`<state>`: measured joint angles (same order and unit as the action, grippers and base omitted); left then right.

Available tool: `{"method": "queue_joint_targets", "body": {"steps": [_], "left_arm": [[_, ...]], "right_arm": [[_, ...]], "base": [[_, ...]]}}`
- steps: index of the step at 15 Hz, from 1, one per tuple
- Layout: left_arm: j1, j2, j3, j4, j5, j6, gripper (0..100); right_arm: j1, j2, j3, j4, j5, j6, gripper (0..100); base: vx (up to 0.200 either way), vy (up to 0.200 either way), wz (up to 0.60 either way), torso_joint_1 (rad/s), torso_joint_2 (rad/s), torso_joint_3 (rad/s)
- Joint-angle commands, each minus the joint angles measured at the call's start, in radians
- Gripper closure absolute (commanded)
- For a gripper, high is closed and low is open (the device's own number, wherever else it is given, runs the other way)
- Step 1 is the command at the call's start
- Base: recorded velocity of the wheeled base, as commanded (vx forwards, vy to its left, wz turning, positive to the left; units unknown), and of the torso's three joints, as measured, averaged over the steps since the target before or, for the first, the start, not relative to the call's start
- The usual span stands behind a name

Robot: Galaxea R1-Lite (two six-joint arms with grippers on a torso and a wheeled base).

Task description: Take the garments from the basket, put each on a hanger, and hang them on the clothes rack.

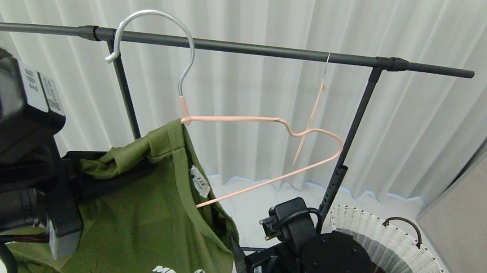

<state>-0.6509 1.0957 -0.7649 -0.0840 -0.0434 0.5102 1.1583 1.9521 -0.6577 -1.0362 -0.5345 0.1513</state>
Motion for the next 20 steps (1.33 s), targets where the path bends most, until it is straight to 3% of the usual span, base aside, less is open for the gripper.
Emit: {"method": "queue_joint_targets", "body": {"steps": [1,4,7,11,14,17,20], "left_arm": [[0.005,0.016,-0.002,0.000,0.000,0.001,100],[0.005,0.059,0.001,-0.042,0.002,0.010,100],[0.011,0.136,0.013,-0.114,0.002,0.011,100],[0.016,0.176,0.045,-0.161,0.002,0.025,100],[0.014,0.173,0.075,-0.161,0.000,0.065,100],[0.014,0.191,0.142,-0.161,0.004,0.125,100],[0.014,0.234,0.148,-0.163,0.011,0.136,100]], "right_arm": [[-0.042,-0.027,0.087,-0.001,-0.001,-0.009,0],[-0.175,-0.117,0.191,-0.001,-0.002,-0.050,0],[-0.361,-0.223,0.290,-0.001,0.004,-0.093,0],[-0.542,-0.306,0.322,-0.002,0.010,-0.113,0],[-0.592,-0.345,0.311,-0.005,0.054,-0.145,0],[-0.591,-0.414,0.300,-0.005,0.126,-0.231,0],[-0.571,-0.472,0.288,-0.004,0.157,-0.283,0]], "base": [[0.000,0.000,0.00,0.000,0.00,0.000],[0.000,0.000,0.00,0.000,0.00,0.000],[0.000,0.000,0.00,0.000,0.00,0.000],[0.000,0.000,0.00,0.000,0.00,0.000],[0.000,0.000,0.00,0.000,0.00,0.000],[0.000,0.000,0.00,0.000,0.00,0.000],[0.000,0.000,0.00,0.000,0.00,0.000]]}}
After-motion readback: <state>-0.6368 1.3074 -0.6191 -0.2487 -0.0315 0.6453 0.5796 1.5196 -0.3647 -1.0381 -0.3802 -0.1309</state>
